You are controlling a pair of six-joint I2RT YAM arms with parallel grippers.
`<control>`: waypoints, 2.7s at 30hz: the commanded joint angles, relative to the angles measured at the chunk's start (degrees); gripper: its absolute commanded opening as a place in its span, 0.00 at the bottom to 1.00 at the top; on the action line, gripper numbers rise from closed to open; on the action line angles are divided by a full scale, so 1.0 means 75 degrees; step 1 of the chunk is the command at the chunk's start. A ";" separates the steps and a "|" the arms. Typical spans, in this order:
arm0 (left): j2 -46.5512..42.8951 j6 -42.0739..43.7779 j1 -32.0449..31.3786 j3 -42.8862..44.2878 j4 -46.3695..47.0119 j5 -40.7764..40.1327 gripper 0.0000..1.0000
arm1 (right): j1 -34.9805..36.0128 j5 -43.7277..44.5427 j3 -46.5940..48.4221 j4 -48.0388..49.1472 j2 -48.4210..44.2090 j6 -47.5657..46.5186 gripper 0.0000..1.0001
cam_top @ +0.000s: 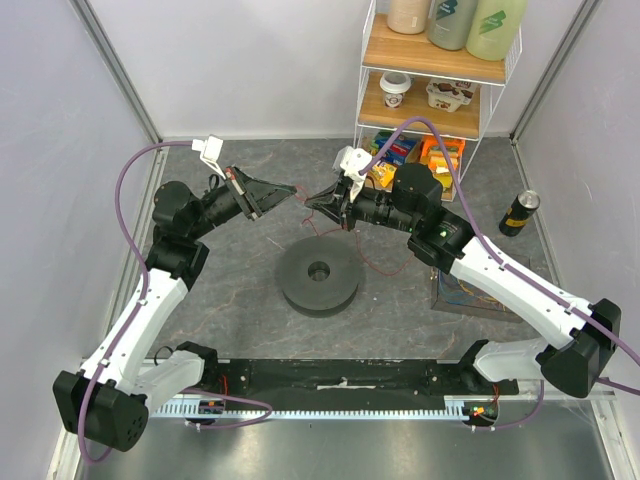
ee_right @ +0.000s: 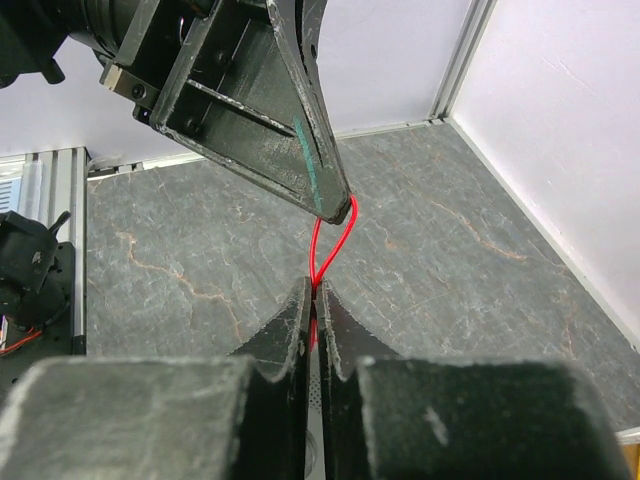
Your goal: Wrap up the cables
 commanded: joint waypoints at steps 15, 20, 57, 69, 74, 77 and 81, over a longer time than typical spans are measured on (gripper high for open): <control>-0.0450 0.0484 0.1148 -0.0184 -0.0676 0.1369 0.62 | -0.0999 -0.0434 0.0397 -0.0754 -0.0268 0.0259 0.00; -0.0427 0.3445 0.1572 0.0132 -0.3264 0.1373 0.67 | -0.1761 -0.0541 0.0853 -0.2557 -0.0456 -0.0875 0.00; 0.5714 0.5080 0.0998 -0.0313 -0.3340 0.2778 0.39 | -0.4352 -0.1349 0.0690 -0.5221 -0.0175 -0.2366 0.00; 0.3419 0.8227 0.0881 0.1161 -0.6066 0.2720 0.02 | -0.4587 -0.2263 0.0843 -0.5268 -0.0479 -0.2506 0.00; 0.2142 1.0992 0.0133 0.1410 -0.7439 0.1597 0.02 | -0.4587 -0.2707 0.1053 -0.5700 -0.0491 -0.2940 0.00; 0.1251 1.2224 -0.0617 0.0978 -0.7535 0.0717 0.02 | -0.4552 -0.3083 0.1136 -0.6122 -0.0398 -0.3210 0.00; 0.0558 1.2884 -0.1403 0.0519 -0.7499 0.0282 0.02 | -0.4318 -0.3271 0.1042 -0.6299 -0.0351 -0.3316 0.00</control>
